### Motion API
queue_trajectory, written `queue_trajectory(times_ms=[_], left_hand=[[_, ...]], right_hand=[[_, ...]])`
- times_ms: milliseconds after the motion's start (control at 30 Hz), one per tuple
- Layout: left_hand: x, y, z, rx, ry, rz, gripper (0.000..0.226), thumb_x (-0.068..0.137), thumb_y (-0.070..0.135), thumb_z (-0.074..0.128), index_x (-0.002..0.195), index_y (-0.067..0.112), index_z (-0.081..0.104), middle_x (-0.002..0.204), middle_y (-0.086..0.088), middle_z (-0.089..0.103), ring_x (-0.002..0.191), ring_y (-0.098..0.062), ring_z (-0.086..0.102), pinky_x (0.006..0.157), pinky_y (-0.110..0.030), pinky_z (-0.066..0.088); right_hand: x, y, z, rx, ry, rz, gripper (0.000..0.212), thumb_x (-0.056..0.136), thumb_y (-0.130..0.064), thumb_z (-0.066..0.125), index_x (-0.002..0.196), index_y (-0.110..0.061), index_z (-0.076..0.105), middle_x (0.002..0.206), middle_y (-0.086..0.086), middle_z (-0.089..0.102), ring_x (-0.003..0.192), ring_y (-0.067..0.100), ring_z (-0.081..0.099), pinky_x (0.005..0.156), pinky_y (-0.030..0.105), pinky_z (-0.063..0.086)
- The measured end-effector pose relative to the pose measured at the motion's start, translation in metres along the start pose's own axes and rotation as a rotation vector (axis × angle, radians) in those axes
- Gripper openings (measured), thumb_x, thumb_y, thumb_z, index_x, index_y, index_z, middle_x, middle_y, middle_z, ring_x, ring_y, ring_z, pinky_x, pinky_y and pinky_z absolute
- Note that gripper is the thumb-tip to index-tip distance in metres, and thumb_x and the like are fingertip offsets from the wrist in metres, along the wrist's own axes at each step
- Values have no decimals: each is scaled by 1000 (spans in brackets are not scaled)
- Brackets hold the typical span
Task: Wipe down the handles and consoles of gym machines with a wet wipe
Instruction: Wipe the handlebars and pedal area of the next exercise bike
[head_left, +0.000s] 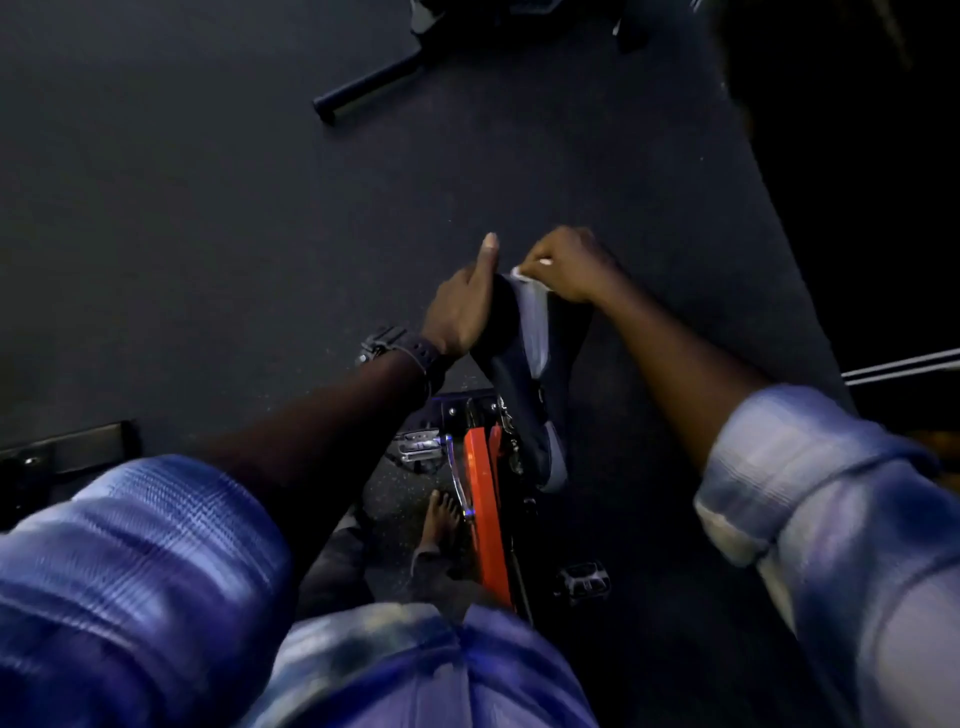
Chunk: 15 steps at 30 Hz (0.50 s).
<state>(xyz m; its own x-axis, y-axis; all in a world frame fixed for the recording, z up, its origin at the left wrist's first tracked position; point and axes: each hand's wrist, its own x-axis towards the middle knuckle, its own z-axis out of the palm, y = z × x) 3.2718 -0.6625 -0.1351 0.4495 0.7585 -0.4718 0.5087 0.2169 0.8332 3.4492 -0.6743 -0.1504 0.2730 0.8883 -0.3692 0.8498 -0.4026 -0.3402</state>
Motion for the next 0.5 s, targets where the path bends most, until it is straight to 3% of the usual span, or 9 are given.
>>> queue_trajectory(times_ms=[133, 233, 333, 400, 467, 500], left_hand=[[2, 6, 9, 116, -9, 33, 64, 106, 56, 21, 140, 13, 54, 149, -11, 51, 138, -28, 45, 107, -30, 30], [2, 9, 14, 176, -49, 74, 57, 108, 50, 24, 148, 17, 47, 155, -7, 45, 143, -23, 40, 107, -25, 27], [8, 14, 22, 195, -100, 107, 61, 106, 56, 23, 146, 18, 52, 153, -6, 48, 141, -22, 43, 114, -30, 28], [12, 18, 24, 151, -129, 104, 75, 98, 70, 20, 136, 20, 61, 143, -8, 58, 132, -22, 53, 116, -38, 34], [15, 19, 24, 101, -131, 75, 89, 84, 82, 19, 123, 19, 68, 131, -6, 66, 122, -21, 60, 113, -45, 40], [17, 18, 25, 93, -136, 70, 87, 84, 81, 20, 117, 18, 69, 129, -6, 67, 121, -22, 61, 112, -46, 40]], right_hand=[[21, -3, 10, 34, -77, 14, 25, 88, -35, 64, 83, -13, 75, 85, 11, 66, 85, 24, 65, 73, 31, 46], [18, 35, 14, 384, -84, 54, 25, 87, -37, 69, 69, -20, 67, 75, 1, 65, 75, 14, 58, 74, 33, 45], [14, 48, 30, 618, 108, 96, 16, 87, -28, 71, 75, -22, 62, 76, -1, 65, 70, 9, 57, 67, 27, 45], [13, 38, 36, 668, 54, 1, 2, 91, -22, 65, 89, -21, 67, 86, -1, 70, 77, 8, 63, 70, 23, 49], [16, 34, 33, 569, -37, -56, 14, 94, -28, 58, 90, -22, 71, 91, -5, 71, 85, 8, 65, 75, 24, 49], [15, 36, 30, 520, -41, -29, 22, 95, -32, 56, 84, -20, 71, 85, -6, 69, 80, 7, 62, 72, 26, 47]])
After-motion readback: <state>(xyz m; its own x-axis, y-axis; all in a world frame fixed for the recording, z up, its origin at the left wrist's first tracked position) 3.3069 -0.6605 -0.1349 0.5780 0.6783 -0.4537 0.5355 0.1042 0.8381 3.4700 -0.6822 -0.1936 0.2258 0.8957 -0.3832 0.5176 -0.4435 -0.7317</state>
